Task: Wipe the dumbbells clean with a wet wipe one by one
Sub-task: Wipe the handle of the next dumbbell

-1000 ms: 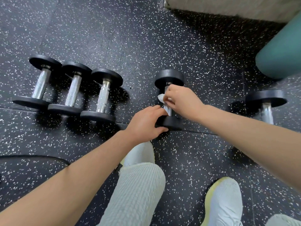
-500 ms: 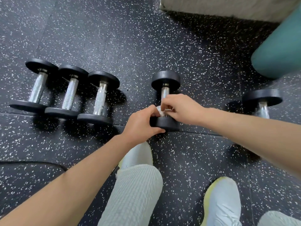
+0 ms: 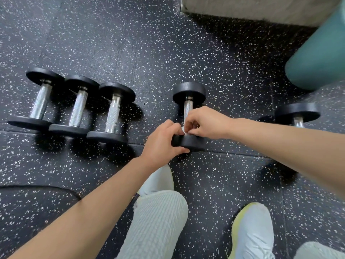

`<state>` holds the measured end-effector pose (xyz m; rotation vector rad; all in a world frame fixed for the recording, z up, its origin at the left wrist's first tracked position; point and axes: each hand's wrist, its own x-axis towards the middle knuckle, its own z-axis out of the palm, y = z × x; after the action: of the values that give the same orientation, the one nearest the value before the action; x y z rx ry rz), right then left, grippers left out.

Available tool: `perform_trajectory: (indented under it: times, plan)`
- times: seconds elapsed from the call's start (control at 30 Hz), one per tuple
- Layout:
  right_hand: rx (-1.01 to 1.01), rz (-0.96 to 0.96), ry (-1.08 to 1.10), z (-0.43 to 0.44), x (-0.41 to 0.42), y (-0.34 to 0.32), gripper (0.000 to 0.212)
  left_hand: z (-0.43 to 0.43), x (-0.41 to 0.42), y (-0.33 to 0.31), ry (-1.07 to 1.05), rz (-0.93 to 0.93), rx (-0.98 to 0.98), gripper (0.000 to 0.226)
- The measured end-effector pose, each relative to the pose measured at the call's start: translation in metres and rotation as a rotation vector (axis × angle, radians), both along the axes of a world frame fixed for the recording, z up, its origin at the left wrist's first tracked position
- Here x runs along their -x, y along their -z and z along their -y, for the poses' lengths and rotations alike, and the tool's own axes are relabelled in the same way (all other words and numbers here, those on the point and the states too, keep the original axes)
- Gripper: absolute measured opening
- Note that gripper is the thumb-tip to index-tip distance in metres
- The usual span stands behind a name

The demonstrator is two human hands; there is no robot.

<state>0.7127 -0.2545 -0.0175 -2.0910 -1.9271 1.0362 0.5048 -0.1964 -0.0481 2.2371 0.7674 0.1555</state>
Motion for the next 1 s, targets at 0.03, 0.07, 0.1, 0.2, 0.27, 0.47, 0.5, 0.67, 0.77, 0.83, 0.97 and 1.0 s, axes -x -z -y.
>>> perform_trajectory:
  times: [0.03,0.07,0.1,0.2,0.27,0.47,0.5,0.67,0.77,0.83,0.97,1.0]
  plan:
    - [-0.044,0.016,0.007,-0.001,0.0,0.0,0.013,0.001,-0.001,0.0,0.002,0.004,-0.011,0.049]
    - [-0.099,0.042,0.027,-0.002,-0.001,0.001,0.011,0.001,-0.002,0.0,0.004,0.013,-0.018,0.049]
    - [-0.154,0.068,0.055,-0.003,-0.001,0.001,0.011,0.002,-0.002,-0.001,0.003,0.02,-0.02,0.05]
    - [-0.24,0.077,0.162,-0.003,0.001,0.005,0.009,0.002,-0.002,-0.001,0.004,0.022,-0.03,0.05]
    - [-0.211,0.061,0.137,0.0,0.004,0.006,0.009,0.002,0.001,0.0,0.015,0.033,-0.029,0.048]
    - [-0.049,0.039,-0.042,-0.004,-0.001,0.001,0.014,0.006,0.0,-0.002,0.018,0.029,-0.066,0.048]
    - [-0.094,0.069,-0.043,-0.007,-0.001,0.002,0.013,0.007,-0.002,-0.003,0.011,0.025,-0.076,0.049]
    - [-0.202,0.179,0.086,-0.009,0.004,0.009,0.01,0.011,-0.004,-0.005,-0.035,0.015,-0.072,0.051]
    - [-0.116,0.126,0.032,-0.001,0.004,0.004,0.012,0.011,-0.005,-0.006,-0.037,0.024,-0.06,0.05]
    - [-0.014,0.062,-0.027,0.002,0.001,-0.002,0.012,0.01,-0.006,-0.005,-0.038,0.034,-0.047,0.049]
    - [-0.083,0.115,-0.059,-0.003,-0.003,-0.002,0.01,0.013,-0.006,-0.004,-0.038,0.045,-0.048,0.049]
    - [-0.131,0.157,-0.029,-0.006,-0.003,0.0,0.009,0.013,-0.006,-0.003,-0.036,0.046,-0.047,0.049]
